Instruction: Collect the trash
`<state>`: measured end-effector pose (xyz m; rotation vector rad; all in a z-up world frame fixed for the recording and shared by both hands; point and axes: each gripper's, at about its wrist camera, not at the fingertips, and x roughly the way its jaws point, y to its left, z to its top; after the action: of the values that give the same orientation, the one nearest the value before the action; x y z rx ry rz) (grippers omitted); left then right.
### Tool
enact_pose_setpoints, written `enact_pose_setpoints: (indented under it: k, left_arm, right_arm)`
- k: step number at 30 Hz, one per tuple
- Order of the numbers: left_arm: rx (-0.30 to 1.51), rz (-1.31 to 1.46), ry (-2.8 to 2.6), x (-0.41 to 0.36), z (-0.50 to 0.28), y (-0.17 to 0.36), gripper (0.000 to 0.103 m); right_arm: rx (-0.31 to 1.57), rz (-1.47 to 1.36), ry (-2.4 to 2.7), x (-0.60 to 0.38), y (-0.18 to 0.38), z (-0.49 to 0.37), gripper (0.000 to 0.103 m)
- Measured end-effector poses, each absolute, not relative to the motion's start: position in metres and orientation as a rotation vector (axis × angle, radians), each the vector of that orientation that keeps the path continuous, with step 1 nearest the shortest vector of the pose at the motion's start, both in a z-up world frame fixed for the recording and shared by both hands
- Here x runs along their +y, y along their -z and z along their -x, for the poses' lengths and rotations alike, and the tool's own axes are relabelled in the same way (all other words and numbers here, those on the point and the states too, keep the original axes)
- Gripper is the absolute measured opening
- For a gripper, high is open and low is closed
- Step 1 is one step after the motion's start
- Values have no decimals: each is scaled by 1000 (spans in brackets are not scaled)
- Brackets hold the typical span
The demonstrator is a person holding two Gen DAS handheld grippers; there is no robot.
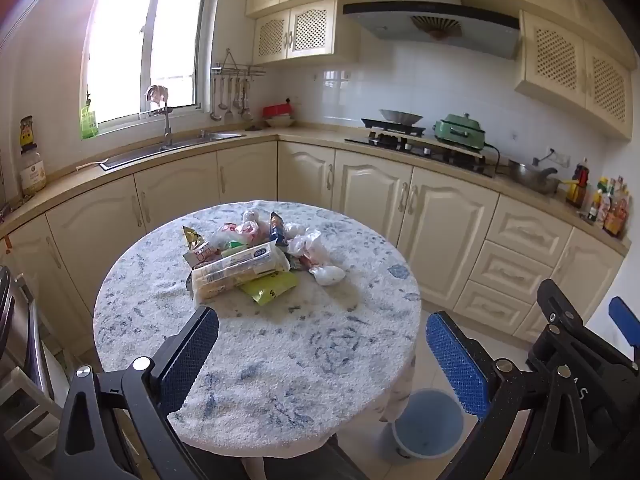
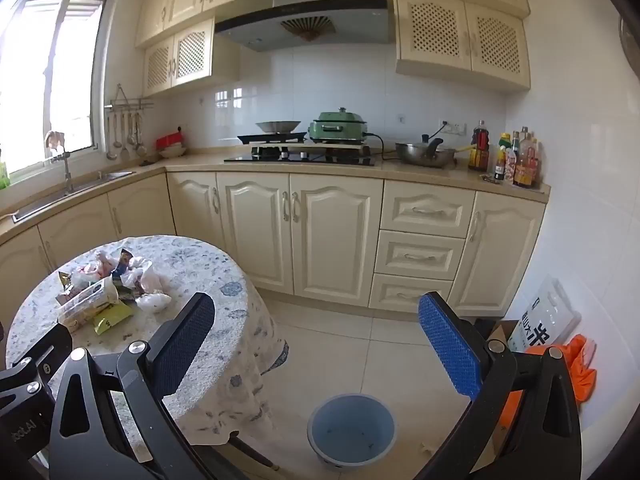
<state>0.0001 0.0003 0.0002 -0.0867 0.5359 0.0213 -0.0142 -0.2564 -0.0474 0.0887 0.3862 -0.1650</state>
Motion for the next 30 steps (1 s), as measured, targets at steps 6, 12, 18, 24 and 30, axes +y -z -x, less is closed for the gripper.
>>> enact_pose_setpoints:
  k: [6,12,18,24,30]
  left_arm:
    - [546,73,-31,-1,-5,-4,102]
    - [527,55,-19,-2,-1,0,102]
    - [517,49,-18,-4,6,-3,102]
    - [509,51,-19,-2,8,-5,102]
    - [502,51,-25,-2,11,-6,102]
  right_arm:
    - [378,-78,151,-253,49,15,103]
    - [363,-69,136,-250,48,17,103]
    - [360,-80,122,-252,47,19,103]
    - [357,-90,105,-256,44,21,103]
    - [353,-87,102,-255,42,21,103]
